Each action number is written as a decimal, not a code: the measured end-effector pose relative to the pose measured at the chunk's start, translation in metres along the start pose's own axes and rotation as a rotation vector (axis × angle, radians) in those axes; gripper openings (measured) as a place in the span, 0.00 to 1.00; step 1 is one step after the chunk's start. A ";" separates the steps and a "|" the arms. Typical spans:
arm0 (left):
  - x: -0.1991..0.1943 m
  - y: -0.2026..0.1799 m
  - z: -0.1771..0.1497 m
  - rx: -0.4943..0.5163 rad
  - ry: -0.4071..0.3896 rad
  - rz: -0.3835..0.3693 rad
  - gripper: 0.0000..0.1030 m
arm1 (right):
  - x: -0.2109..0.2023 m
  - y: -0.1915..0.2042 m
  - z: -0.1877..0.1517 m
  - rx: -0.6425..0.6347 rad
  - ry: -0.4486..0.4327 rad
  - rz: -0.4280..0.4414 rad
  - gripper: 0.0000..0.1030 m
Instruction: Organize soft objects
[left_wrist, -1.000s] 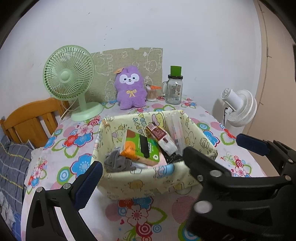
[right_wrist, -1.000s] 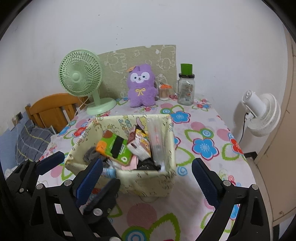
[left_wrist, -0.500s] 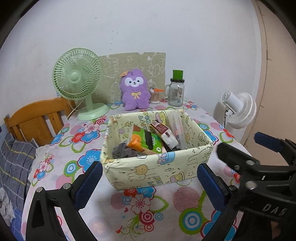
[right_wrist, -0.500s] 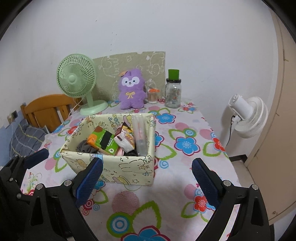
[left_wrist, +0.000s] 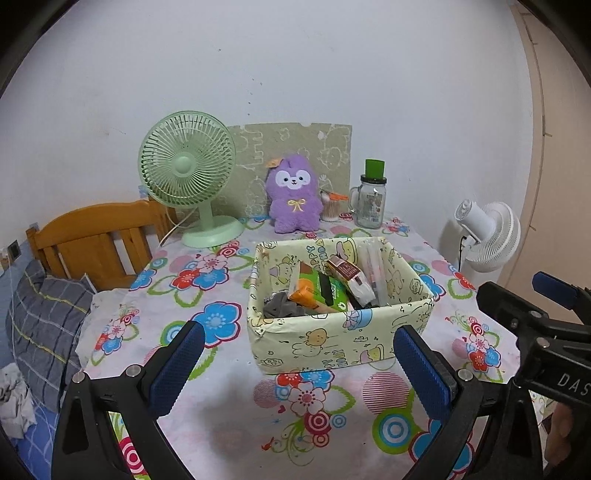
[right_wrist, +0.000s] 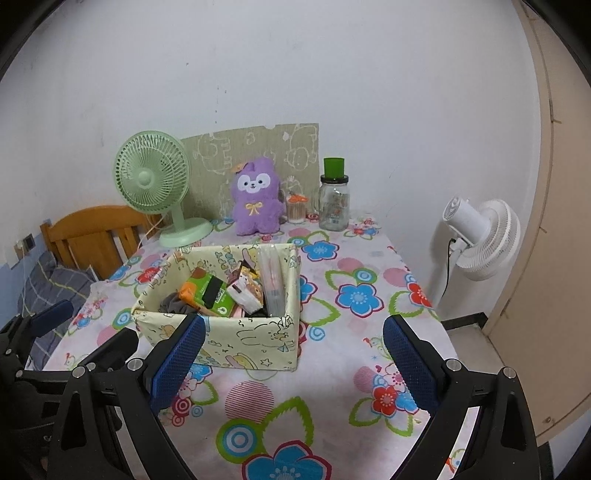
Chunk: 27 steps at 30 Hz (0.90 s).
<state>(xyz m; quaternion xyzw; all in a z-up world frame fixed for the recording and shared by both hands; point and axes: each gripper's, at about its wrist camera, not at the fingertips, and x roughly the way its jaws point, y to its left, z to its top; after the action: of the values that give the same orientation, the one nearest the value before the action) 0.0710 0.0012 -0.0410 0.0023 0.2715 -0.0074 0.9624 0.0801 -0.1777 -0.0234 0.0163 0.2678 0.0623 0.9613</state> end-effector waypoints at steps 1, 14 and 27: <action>-0.001 0.001 0.000 -0.004 0.001 -0.001 1.00 | -0.001 0.000 0.000 0.001 -0.001 0.000 0.95; -0.024 0.014 0.001 -0.062 -0.043 -0.009 1.00 | -0.017 -0.002 -0.001 0.011 -0.029 -0.018 0.95; -0.039 0.017 0.002 -0.071 -0.067 -0.019 1.00 | -0.034 -0.002 -0.001 0.030 -0.064 -0.013 0.96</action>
<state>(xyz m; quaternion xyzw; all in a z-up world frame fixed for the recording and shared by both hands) 0.0390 0.0187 -0.0189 -0.0349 0.2393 -0.0071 0.9703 0.0509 -0.1845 -0.0071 0.0308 0.2381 0.0518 0.9694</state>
